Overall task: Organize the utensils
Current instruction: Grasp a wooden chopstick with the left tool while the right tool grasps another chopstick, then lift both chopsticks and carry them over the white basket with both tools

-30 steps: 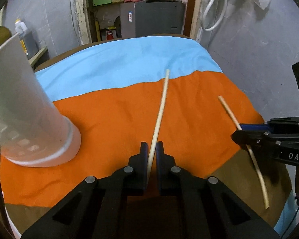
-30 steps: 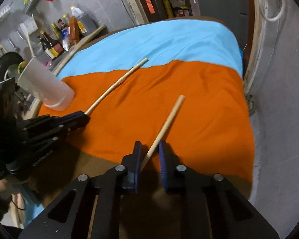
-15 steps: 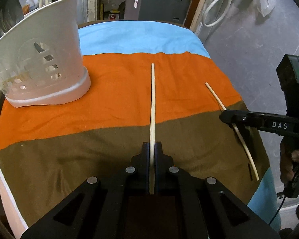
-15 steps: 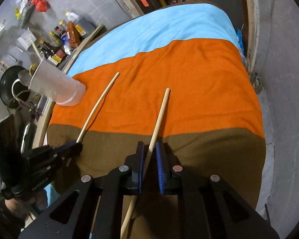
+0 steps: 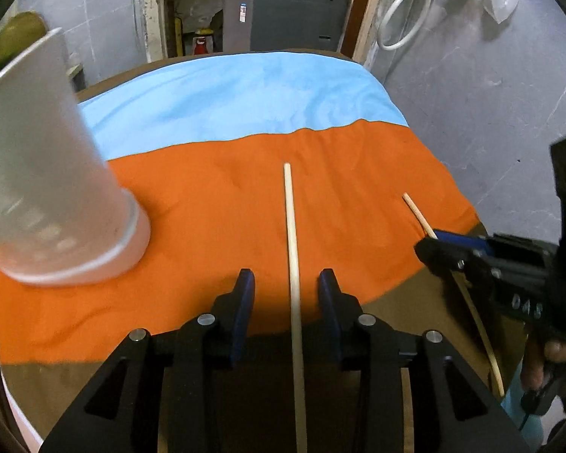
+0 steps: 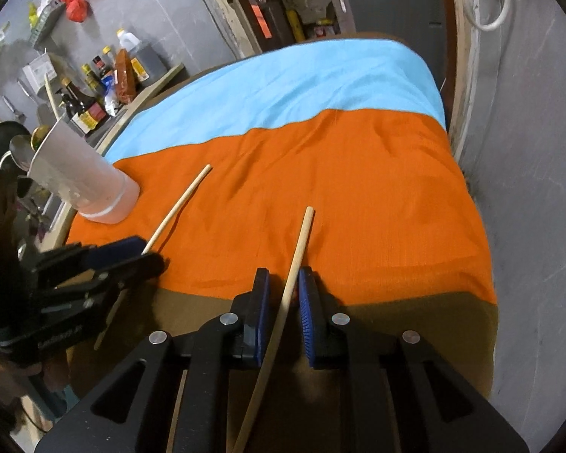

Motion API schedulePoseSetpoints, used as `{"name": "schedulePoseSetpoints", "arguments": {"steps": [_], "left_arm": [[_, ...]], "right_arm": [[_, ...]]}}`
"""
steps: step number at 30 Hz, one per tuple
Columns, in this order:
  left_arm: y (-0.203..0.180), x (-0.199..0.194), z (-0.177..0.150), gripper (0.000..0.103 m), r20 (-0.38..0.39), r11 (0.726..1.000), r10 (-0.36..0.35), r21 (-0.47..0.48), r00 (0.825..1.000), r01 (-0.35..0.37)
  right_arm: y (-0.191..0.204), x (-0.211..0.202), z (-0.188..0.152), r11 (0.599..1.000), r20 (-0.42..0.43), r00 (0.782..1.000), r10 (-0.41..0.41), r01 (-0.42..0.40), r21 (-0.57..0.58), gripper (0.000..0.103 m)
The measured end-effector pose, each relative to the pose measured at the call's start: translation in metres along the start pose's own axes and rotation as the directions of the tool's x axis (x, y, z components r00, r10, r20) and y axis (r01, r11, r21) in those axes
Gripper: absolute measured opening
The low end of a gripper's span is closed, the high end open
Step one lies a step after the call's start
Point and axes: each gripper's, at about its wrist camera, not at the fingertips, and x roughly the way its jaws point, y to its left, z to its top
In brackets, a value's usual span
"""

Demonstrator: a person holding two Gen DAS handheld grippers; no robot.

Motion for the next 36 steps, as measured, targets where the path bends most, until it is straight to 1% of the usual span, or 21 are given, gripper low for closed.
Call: {"name": "schedulePoseSetpoints", "arguments": {"steps": [4, 7, 8, 9, 10, 11, 13, 14, 16, 18, 19, 20, 22, 23, 26, 27, 28, 29, 30, 33, 36], "left_arm": [[-0.001, 0.006, 0.005, 0.03, -0.004, 0.999, 0.01, 0.034, 1.0, -0.01], [-0.008, 0.009, 0.006, 0.029, -0.018, 0.994, 0.048, 0.096, 0.999, -0.046], [-0.01, 0.011, 0.008, 0.026, -0.025, 0.992, 0.054, 0.113, 0.998, -0.051], [-0.012, 0.013, 0.009, 0.017, -0.035, 0.991, 0.05, 0.125, 0.998, -0.045], [-0.014, 0.014, 0.011, 0.011, -0.046, 0.991, 0.039, 0.129, 0.998, -0.033], [-0.014, 0.016, 0.011, 0.003, -0.053, 0.991, 0.033, 0.13, 0.998, -0.026], [-0.013, 0.013, 0.01, 0.002, -0.044, 0.991, 0.023, 0.133, 0.999, -0.017], [-0.012, 0.011, 0.008, 0.002, -0.032, 0.992, 0.001, 0.128, 0.999, 0.003], [-0.007, -0.002, 0.001, 0.002, 0.036, 0.993, -0.064, 0.097, 0.997, 0.061], [-0.005, -0.02, -0.007, 0.002, 0.127, 0.992, -0.102, 0.086, 0.987, 0.091], [-0.004, -0.036, -0.013, 0.002, 0.202, 0.991, -0.116, 0.081, 0.972, 0.102], [-0.002, -0.046, -0.018, 0.002, 0.248, 0.992, -0.122, 0.073, 0.961, 0.108], [0.0, -0.066, -0.024, 0.002, 0.333, 0.992, -0.129, 0.045, 0.934, 0.12], [0.002, -0.076, -0.027, 0.002, 0.375, 0.991, -0.13, 0.03, 0.918, 0.128], [0.009, -0.104, -0.029, 0.002, 0.472, 0.994, -0.103, 0.009, 0.875, 0.112], [0.013, -0.115, -0.028, 0.002, 0.507, 0.994, -0.092, 0.002, 0.857, 0.105], [0.015, -0.122, -0.028, 0.002, 0.529, 0.995, -0.085, -0.005, 0.844, 0.103], [0.021, -0.132, -0.027, 0.002, 0.558, 0.995, -0.076, -0.017, 0.826, 0.103], [0.027, -0.142, -0.026, 0.002, 0.581, 0.994, -0.068, -0.029, 0.811, 0.104], [0.046, -0.167, -0.023, 0.002, 0.636, 0.994, -0.023, -0.07, 0.772, 0.087], [0.074, -0.185, -0.016, 0.002, 0.669, 0.989, 0.017, -0.12, 0.743, 0.086]], "right_arm": [[0.008, 0.003, -0.003, 0.997, 0.035, 0.998, -0.05, 0.052, -0.051, 0.014], [0.017, 0.005, -0.003, 0.989, 0.044, 0.993, -0.107, 0.111, -0.097, 0.012], [0.022, 0.006, -0.003, 0.983, 0.045, 0.989, -0.138, 0.143, -0.12, 0.009], [0.026, 0.008, -0.003, 0.976, 0.047, 0.984, -0.172, 0.177, -0.129, 0.008], [0.026, 0.008, -0.003, 0.976, 0.047, 0.983, -0.175, 0.18, -0.12, 0.007], [0.024, 0.007, -0.002, 0.98, 0.044, 0.985, -0.169, 0.173, -0.095, 0.006], [0.017, 0.004, -0.001, 0.991, 0.041, 0.991, -0.126, 0.128, -0.029, 0.004], [0.012, 0.001, -0.001, 0.996, 0.052, 0.995, -0.09, 0.089, 0.009, 0.003], [0.002, -0.011, -0.003, 0.997, 0.106, 0.994, -0.006, -0.002, 0.08, 0.003], [-0.004, -0.025, -0.005, 0.99, 0.194, 0.979, 0.067, -0.089, 0.105, 0.003], [-0.004, -0.034, -0.007, 0.986, 0.249, 0.963, 0.1, -0.129, 0.102, 0.003], [-0.003, -0.04, -0.009, 0.983, 0.286, 0.951, 0.119, -0.153, 0.098, 0.003], [0.001, -0.053, -0.009, 0.972, 0.371, 0.914, 0.164, -0.214, 0.098, 0.003], [0.004, -0.058, -0.008, 0.969, 0.407, 0.897, 0.172, -0.229, 0.096, 0.003], [0.018, -0.069, 0.002, 0.964, 0.474, 0.861, 0.187, -0.254, 0.082, 0.003], [0.026, -0.075, 0.007, 0.964, 0.506, 0.841, 0.193, -0.26, 0.065, 0.003], [0.031, -0.08, 0.011, 0.965, 0.524, 0.829, 0.195, -0.257, 0.048, 0.003], [0.039, -0.084, 0.013, 0.967, 0.539, 0.819, 0.197, -0.252, 0.028, 0.003], [0.05, -0.091, 0.02, 0.971, 0.563, 0.801, 0.201, -0.241, -0.004, 0.003], [0.074, -0.104, 0.033, 0.97, 0.605, 0.764, 0.226, -0.235, -0.067, 0.003], [0.104, -0.114, 0.052, 0.956, 0.647, 0.707, 0.285, -0.261, -0.136, 0.003]]}}
